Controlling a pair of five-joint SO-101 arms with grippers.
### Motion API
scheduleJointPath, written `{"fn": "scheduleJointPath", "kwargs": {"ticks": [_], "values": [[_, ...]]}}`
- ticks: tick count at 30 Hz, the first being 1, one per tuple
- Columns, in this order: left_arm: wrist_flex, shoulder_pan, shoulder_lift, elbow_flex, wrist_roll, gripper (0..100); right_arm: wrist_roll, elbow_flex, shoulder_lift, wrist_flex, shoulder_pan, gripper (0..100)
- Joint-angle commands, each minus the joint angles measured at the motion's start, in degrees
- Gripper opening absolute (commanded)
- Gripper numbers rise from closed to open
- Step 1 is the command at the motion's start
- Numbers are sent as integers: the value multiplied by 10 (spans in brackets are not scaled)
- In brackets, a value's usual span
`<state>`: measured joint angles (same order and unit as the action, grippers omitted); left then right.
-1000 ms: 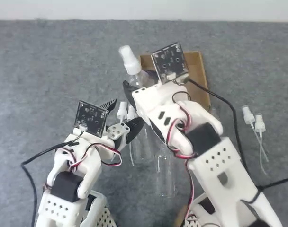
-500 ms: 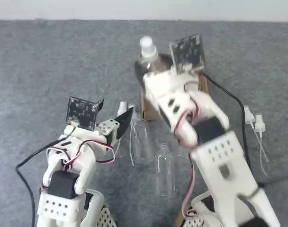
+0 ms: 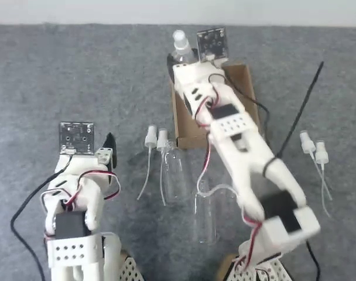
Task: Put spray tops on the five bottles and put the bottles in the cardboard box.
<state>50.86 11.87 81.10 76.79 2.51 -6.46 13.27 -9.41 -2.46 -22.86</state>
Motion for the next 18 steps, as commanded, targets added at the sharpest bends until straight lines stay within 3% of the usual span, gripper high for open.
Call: {"fn": "scheduleJointPath", "kwargs": {"ticks": [1,18], "values": [[-17,3,13,-4,1,143,4,-82,-30,15,27,5],[-18,3,13,3,0,143,2,-84,-133,63,10,6]]}}
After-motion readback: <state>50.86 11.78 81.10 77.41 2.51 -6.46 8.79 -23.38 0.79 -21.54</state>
